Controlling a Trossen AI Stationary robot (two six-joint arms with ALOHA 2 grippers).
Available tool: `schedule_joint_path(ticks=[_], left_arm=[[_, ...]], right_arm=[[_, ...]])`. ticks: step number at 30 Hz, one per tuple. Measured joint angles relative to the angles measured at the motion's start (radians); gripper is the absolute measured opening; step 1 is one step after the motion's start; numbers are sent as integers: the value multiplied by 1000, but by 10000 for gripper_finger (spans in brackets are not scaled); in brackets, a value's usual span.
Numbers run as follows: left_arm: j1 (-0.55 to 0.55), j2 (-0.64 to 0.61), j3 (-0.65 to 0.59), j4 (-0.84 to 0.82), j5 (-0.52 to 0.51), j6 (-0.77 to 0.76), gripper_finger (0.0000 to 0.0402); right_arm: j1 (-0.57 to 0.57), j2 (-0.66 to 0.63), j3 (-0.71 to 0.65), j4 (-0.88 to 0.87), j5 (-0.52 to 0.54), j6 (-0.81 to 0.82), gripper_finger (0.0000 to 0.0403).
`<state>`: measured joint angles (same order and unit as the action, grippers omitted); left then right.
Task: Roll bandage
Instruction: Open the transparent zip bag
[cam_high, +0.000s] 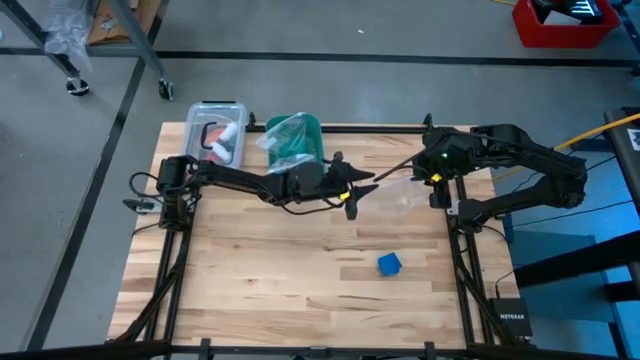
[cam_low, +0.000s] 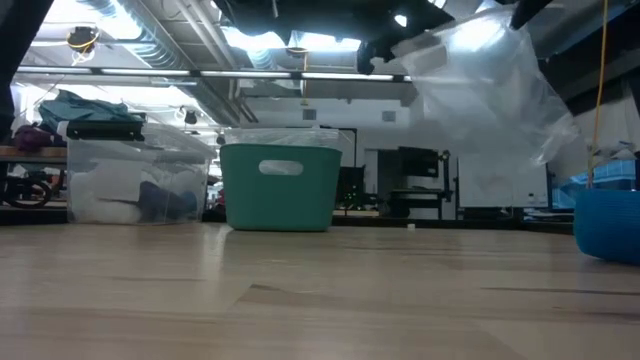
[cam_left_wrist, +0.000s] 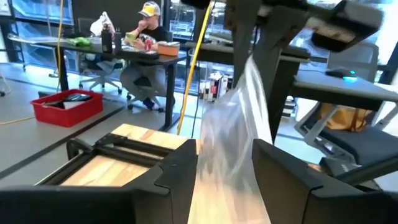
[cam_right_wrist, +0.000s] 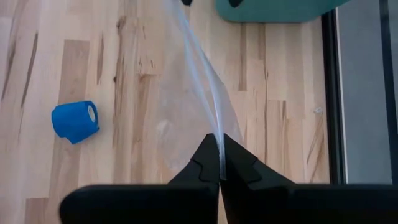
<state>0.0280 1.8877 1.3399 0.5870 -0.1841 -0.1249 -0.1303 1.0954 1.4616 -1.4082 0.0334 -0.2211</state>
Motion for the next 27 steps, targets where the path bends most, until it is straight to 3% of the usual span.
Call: schedule_joint_path(ticks=[27], left_arm=[[-39, 0, 1, 58, 1, 27, 143]], right_arm=[[-1, 0, 0, 0, 4, -1, 1]])
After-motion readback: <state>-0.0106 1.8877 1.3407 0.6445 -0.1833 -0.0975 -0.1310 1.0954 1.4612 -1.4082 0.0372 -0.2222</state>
